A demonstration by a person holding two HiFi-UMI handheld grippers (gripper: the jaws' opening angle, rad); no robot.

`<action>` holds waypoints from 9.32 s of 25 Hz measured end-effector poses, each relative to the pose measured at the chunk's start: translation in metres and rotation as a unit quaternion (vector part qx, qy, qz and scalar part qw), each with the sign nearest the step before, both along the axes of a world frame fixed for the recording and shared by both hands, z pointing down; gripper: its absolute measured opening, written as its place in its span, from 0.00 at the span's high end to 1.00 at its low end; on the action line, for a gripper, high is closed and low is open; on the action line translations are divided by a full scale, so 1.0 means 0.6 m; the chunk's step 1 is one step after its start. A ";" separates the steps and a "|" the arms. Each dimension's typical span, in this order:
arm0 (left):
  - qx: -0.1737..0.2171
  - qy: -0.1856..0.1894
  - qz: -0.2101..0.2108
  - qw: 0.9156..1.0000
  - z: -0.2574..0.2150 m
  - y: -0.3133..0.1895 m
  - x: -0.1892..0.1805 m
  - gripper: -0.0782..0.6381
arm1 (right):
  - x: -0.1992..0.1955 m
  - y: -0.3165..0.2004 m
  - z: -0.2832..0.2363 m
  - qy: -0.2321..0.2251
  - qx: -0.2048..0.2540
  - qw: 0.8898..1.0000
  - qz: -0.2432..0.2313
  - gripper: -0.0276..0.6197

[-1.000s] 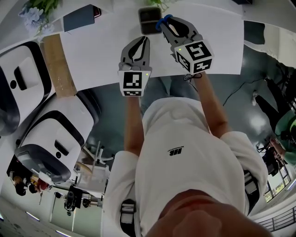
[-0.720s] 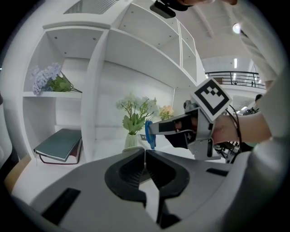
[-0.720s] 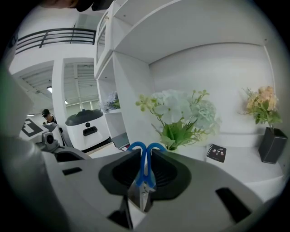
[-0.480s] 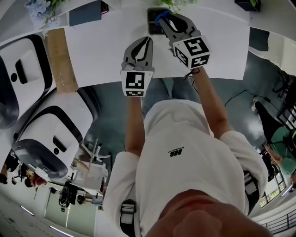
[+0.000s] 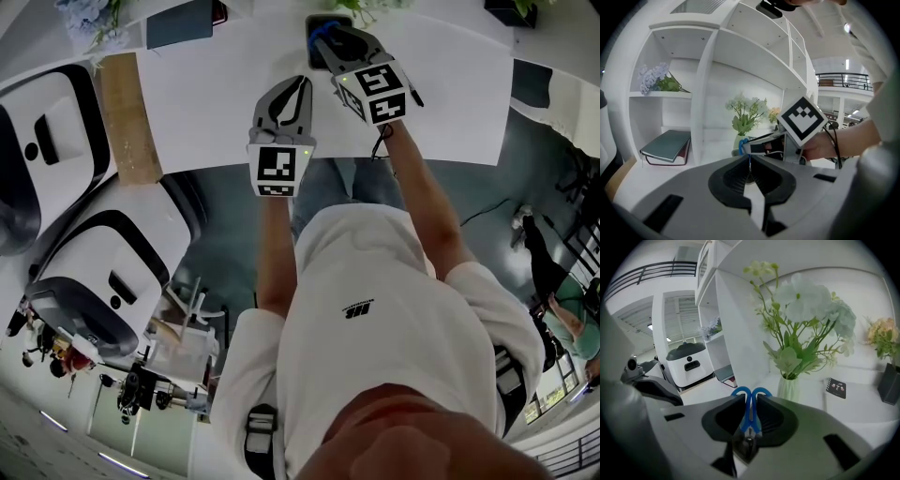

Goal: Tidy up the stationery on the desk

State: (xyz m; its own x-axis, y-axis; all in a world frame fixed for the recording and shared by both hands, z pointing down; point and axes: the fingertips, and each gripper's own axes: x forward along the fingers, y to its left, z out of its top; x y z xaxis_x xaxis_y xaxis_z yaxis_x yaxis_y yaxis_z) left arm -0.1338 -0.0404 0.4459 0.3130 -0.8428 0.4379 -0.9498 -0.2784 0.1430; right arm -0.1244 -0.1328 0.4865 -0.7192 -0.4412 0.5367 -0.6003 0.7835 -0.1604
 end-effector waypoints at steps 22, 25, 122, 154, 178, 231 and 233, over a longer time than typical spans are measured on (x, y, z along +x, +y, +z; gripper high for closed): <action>0.000 0.005 0.035 0.999 0.002 -0.027 0.052 0.89 | 0.099 0.032 -0.016 0.016 0.003 1.000 0.025 0.82; -0.002 0.006 0.047 0.999 0.006 -0.034 0.069 0.89 | 0.130 0.032 -0.009 0.025 0.002 0.999 0.039 0.82; -0.007 0.020 0.000 1.000 0.012 -0.056 0.018 0.89 | 0.030 -0.029 -0.096 -0.068 0.039 0.997 -0.004 0.86; -0.010 0.025 0.048 0.998 0.016 -0.074 0.117 0.89 | 0.203 -0.012 -0.001 0.010 0.004 0.998 0.060 0.84; -0.041 0.026 0.075 0.996 0.070 -0.084 0.203 0.89 | 0.275 0.014 0.175 0.139 -0.067 0.988 0.005 0.84; -0.026 0.025 -0.007 0.999 0.021 -0.053 0.058 0.89 | 0.101 -0.007 -0.056 -0.085 -0.006 0.996 -0.016 0.91; -0.026 0.026 -0.012 0.999 0.018 -0.052 0.049 0.89 | 0.087 -0.010 -0.063 -0.094 -0.005 0.995 -0.018 0.91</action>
State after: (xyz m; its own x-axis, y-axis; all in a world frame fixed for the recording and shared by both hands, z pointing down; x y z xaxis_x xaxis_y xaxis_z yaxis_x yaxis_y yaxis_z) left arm -0.1045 -0.0718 0.4566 0.3173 -0.8268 0.4644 -0.9467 -0.2470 0.2069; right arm -0.0721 -0.1391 0.4484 -0.8227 -0.4093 0.3946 -0.5307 0.8018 -0.2747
